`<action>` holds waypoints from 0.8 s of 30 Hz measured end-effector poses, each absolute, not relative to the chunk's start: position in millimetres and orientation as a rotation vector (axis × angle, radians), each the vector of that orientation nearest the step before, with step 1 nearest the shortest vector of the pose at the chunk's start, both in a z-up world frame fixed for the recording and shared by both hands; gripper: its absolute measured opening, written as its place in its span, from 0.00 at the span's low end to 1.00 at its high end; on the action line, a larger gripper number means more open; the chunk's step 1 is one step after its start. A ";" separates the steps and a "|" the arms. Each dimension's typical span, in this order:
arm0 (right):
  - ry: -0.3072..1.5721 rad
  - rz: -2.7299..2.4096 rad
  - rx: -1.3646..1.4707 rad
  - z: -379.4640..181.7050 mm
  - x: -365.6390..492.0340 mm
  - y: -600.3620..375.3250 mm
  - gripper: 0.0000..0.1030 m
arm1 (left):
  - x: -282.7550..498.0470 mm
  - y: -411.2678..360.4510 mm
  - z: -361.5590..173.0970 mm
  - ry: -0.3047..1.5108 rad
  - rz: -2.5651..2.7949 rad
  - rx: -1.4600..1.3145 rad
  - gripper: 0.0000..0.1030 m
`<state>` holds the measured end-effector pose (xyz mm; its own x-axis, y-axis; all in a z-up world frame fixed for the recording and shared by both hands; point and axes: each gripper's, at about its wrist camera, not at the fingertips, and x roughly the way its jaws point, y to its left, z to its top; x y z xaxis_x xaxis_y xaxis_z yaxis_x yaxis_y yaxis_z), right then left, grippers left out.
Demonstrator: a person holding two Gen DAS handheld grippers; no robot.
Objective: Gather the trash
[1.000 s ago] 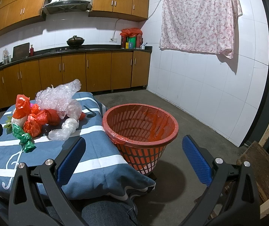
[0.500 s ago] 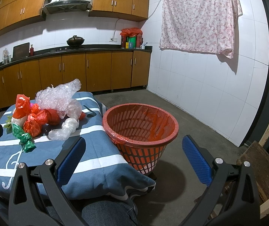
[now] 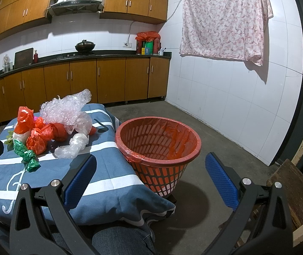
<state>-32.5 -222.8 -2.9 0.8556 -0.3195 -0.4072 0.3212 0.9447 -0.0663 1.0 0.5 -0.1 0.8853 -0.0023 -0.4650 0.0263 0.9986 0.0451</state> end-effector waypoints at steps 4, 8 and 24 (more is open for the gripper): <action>0.428 -0.337 0.004 -3.0 -32.5 -222.9 0.98 | 1.0 0.6 -0.1 0.484 -0.015 0.050 0.96; 0.428 -0.337 0.004 -3.2 -32.0 -223.0 0.98 | 1.0 0.6 0.0 0.485 -0.015 0.050 0.96; 0.444 -0.284 0.013 -6.3 -8.9 -220.3 0.98 | 9.7 18.8 -19.7 0.525 0.054 -0.001 0.96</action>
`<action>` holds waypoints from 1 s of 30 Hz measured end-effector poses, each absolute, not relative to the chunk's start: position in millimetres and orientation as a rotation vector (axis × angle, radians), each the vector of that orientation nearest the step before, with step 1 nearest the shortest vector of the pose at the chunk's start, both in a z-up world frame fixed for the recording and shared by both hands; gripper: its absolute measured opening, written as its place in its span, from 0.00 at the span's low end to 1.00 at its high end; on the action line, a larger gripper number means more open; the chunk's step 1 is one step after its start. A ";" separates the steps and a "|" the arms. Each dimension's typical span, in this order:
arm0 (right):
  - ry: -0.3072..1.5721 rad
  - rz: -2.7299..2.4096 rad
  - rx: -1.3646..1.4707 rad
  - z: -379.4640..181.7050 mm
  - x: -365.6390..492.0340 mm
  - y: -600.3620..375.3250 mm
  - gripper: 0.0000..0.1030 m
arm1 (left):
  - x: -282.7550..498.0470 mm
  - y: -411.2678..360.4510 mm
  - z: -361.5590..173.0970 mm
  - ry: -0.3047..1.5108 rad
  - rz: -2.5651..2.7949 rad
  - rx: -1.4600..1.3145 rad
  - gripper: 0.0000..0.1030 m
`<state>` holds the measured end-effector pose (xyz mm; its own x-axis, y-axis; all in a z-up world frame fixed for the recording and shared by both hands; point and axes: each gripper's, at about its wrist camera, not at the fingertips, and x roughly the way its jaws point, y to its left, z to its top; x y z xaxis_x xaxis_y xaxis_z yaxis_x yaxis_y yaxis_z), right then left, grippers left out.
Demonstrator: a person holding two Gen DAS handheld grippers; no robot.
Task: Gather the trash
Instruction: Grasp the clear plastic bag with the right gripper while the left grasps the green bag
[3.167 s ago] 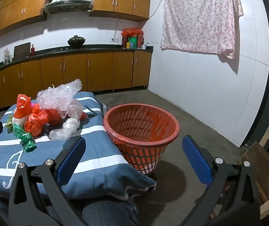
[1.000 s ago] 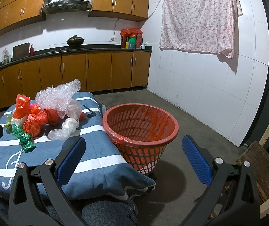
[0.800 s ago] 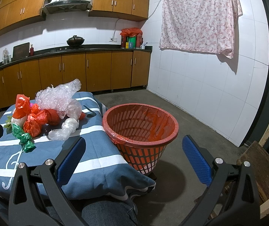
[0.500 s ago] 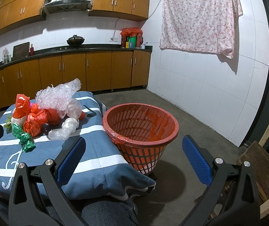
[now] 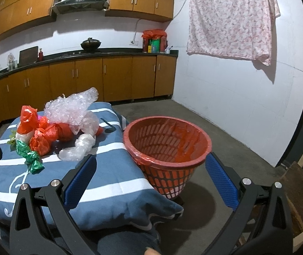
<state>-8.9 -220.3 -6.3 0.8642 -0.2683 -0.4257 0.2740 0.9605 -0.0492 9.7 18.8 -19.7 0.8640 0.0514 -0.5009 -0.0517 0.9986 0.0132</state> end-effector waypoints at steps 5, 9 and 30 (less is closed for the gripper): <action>0.486 -0.199 0.073 -9.2 26.6 -214.0 0.96 | 17.2 44.3 -24.0 0.537 0.118 -0.038 0.96; 0.524 -0.121 0.046 -13.9 64.4 -191.9 0.80 | 25.8 62.1 -27.0 0.534 0.161 -0.055 0.96; 0.833 0.041 0.049 -88.3 181.2 -161.5 0.26 | 110.2 67.6 -59.4 0.635 0.073 -0.112 0.96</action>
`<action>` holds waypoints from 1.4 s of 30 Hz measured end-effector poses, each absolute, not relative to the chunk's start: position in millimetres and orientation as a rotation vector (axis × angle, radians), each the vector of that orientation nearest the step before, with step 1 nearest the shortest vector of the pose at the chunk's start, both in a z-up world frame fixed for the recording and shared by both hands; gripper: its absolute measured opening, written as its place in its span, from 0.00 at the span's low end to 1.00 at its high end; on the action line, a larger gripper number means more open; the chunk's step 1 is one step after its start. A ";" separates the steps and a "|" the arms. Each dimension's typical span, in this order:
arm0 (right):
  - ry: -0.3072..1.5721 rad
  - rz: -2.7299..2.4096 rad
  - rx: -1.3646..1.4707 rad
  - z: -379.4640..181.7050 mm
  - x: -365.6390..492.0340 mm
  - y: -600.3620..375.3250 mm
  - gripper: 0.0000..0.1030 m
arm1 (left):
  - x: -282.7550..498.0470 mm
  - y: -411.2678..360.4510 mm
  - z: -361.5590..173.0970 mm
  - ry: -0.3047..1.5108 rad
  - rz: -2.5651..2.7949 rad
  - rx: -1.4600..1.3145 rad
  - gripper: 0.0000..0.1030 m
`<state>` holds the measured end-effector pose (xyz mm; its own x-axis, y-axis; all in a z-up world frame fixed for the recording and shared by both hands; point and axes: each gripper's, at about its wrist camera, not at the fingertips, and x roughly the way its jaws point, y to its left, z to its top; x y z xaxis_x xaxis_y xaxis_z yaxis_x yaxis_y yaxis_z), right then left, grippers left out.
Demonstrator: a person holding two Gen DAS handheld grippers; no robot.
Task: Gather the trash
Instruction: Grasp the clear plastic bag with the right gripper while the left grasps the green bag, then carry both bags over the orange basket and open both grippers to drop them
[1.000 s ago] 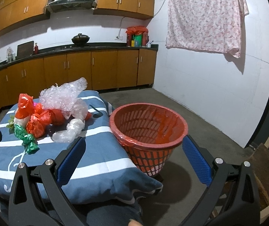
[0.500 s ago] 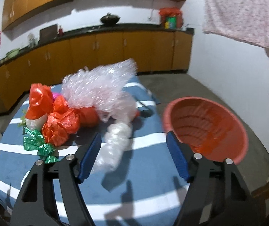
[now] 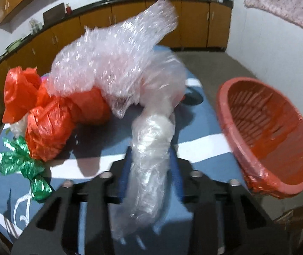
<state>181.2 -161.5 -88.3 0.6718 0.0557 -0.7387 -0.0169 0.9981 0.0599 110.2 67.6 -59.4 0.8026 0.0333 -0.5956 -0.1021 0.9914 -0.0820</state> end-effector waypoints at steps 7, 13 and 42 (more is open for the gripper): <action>0.802 0.075 0.031 -88.6 158.0 -169.2 0.19 | 129.0 69.2 -71.6 0.686 0.060 -0.145 0.78; 0.793 0.071 0.018 -84.7 142.0 -174.3 0.19 | 140.3 77.9 -78.2 0.725 0.039 -0.190 0.43; 0.663 -0.105 0.096 -30.0 106.2 -276.2 0.18 | 115.3 -34.9 12.5 0.570 -0.329 -0.122 0.03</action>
